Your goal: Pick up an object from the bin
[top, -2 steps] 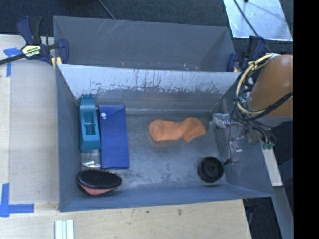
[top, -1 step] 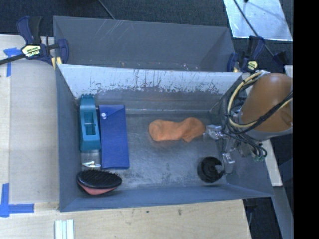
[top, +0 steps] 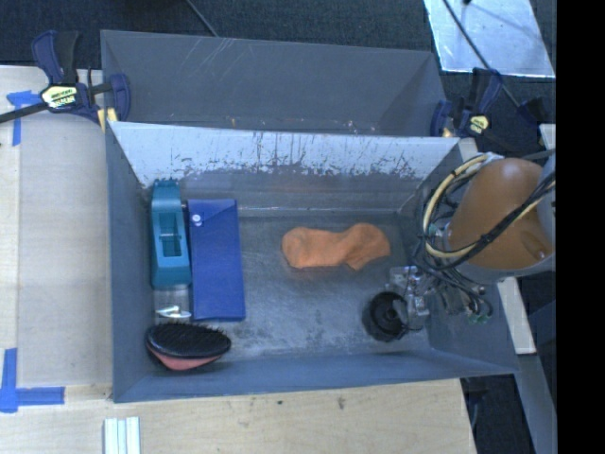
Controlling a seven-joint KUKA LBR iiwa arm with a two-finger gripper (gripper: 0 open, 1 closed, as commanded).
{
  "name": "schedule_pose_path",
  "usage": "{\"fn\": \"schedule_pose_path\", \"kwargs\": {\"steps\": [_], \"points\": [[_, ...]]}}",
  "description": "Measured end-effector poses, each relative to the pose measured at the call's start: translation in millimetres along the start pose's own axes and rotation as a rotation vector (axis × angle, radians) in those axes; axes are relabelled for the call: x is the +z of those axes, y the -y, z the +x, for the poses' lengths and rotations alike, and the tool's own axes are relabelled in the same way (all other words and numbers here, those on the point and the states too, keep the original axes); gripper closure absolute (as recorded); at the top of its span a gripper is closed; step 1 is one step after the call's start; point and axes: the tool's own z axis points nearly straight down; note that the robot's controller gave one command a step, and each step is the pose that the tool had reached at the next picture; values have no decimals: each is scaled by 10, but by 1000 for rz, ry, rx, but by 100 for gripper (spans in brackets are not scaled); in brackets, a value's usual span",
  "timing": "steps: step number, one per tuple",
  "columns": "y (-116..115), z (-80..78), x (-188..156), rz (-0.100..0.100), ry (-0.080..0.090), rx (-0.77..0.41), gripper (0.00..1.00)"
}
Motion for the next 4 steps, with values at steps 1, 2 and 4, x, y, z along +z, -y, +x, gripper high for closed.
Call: {"fn": "schedule_pose_path", "kwargs": {"steps": [1, 2, 4], "points": [[-1, -2, -1, 0, 0, 0, 100], [-45, -402, -493, -3, -7, 4, 100], [-309, -253, -1478, -2, -1, 31, 0]]}}
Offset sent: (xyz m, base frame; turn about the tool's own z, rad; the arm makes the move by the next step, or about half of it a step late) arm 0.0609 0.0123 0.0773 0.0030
